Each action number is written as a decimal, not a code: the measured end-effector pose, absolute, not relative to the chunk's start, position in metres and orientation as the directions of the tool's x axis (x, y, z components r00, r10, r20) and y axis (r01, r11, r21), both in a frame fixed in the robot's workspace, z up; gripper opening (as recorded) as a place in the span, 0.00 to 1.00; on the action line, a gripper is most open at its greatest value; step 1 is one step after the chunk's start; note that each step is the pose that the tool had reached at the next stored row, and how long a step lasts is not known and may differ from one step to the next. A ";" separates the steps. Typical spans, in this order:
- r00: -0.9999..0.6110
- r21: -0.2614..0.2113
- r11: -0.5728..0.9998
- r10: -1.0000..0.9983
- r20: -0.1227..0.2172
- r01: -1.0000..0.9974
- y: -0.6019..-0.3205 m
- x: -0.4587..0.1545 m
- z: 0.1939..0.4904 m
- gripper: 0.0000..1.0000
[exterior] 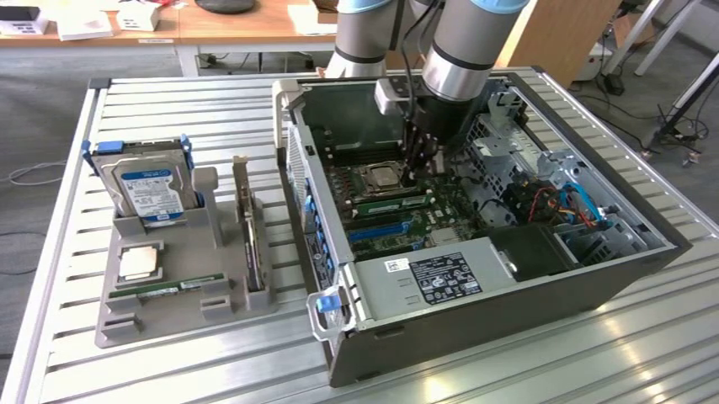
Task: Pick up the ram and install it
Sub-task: 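Press down the ram until it locks into place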
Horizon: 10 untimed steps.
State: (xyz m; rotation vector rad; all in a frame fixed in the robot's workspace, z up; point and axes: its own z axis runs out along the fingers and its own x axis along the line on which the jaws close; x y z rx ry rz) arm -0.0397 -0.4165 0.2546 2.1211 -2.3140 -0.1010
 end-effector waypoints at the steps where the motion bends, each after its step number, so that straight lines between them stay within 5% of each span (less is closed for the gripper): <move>1: -0.100 0.048 0.098 -0.994 -0.043 -0.994 -0.416 -0.040 0.255 0.11; 10: -0.226 0.048 0.224 -0.973 -0.043 -0.973 -0.416 -0.040 0.254 0.11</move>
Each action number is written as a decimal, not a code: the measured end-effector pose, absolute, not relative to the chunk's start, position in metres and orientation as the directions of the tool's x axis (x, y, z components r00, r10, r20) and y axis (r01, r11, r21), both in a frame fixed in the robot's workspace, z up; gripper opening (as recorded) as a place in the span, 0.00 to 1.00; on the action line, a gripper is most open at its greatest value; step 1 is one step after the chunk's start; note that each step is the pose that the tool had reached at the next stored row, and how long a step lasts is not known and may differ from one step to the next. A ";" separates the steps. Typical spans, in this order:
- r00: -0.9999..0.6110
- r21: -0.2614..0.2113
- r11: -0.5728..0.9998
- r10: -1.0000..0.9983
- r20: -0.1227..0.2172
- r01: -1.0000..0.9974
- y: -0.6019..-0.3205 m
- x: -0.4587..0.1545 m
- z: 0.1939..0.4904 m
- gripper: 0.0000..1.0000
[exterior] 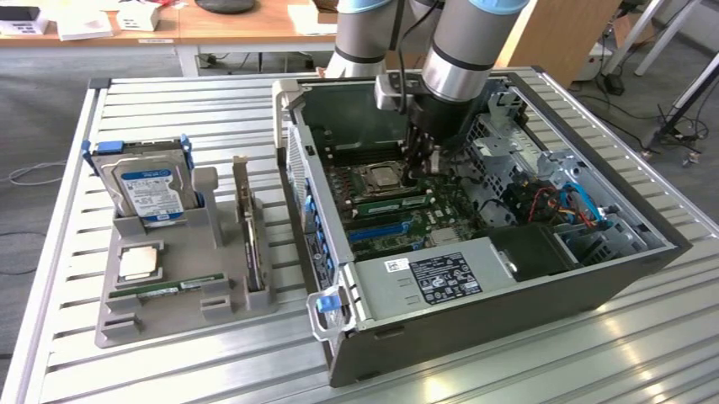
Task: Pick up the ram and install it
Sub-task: 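Press down the ram until it locks into place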
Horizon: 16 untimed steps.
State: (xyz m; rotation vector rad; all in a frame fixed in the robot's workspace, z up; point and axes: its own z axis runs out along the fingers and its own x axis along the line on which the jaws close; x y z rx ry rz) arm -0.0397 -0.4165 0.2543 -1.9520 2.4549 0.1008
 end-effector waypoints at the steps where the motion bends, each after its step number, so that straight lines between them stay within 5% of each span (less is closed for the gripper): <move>1: -0.241 0.048 0.239 -0.970 -0.043 -0.970 -0.416 -0.040 0.254 0.11; 16: -0.482 0.048 0.480 -0.875 -0.043 -0.876 -0.416 -0.040 0.254 0.11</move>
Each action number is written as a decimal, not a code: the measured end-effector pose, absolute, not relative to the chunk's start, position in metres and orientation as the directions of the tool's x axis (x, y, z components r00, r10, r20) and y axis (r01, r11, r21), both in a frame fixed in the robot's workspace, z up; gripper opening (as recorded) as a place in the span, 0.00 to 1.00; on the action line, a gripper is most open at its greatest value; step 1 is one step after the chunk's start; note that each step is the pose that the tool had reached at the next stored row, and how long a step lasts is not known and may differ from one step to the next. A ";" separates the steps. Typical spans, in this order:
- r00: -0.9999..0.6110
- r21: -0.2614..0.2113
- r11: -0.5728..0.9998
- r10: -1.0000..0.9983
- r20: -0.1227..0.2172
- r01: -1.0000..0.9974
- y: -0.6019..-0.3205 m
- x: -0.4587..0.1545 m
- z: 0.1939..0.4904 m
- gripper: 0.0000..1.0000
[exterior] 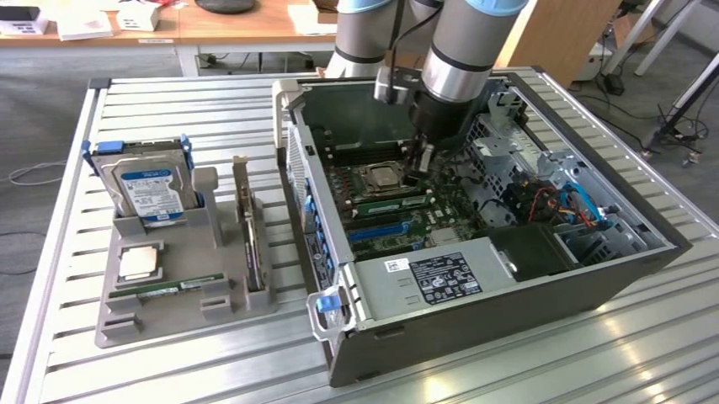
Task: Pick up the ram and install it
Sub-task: 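Press down the ram until it locks into place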
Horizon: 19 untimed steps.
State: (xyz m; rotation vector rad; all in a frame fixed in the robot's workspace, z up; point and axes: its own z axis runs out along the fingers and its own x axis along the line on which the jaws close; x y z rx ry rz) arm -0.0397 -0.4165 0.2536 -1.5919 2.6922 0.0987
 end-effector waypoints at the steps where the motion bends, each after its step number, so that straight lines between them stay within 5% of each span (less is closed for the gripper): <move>1: -0.498 0.048 0.496 -0.866 -0.043 -0.867 -0.416 -0.040 0.254 0.11; 19: -0.774 0.048 0.773 -0.632 -0.043 -0.633 -0.416 -0.040 0.253 0.11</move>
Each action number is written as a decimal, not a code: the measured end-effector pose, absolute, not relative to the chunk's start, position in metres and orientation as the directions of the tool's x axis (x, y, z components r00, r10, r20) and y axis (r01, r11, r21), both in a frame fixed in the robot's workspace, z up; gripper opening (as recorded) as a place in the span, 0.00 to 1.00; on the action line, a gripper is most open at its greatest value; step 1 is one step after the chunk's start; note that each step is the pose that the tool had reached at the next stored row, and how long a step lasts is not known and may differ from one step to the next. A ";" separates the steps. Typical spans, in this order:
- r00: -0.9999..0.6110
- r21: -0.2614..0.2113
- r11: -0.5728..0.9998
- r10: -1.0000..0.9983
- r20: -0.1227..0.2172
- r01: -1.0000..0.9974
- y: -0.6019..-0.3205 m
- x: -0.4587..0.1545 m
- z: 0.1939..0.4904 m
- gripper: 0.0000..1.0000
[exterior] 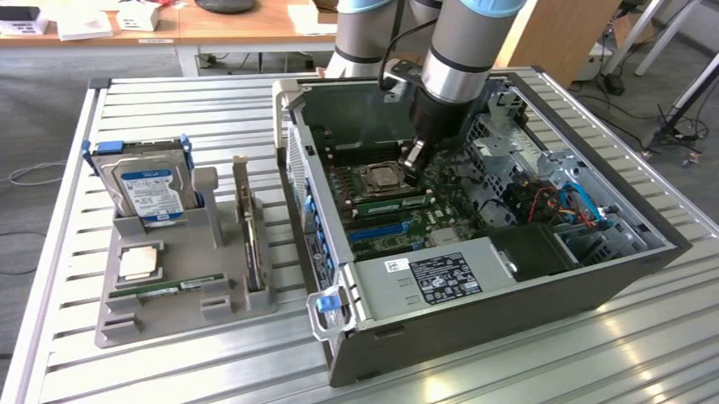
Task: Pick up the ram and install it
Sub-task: 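Press down the ram until it locks into place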
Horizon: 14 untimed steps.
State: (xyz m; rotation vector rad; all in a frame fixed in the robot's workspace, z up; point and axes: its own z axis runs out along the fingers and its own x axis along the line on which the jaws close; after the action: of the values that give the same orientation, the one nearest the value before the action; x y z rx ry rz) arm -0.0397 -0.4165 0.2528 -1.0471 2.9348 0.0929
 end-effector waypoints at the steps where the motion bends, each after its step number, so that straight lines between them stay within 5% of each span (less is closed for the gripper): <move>1: -0.785 0.048 0.784 -0.618 -0.043 -0.619 -0.416 -0.040 0.253 0.11; 14: -0.908 0.048 0.907 -0.416 -0.043 -0.418 -0.416 -0.040 0.252 0.11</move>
State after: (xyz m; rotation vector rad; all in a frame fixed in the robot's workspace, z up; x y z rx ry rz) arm -0.0398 -0.4165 0.2524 -0.6647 3.0370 0.0872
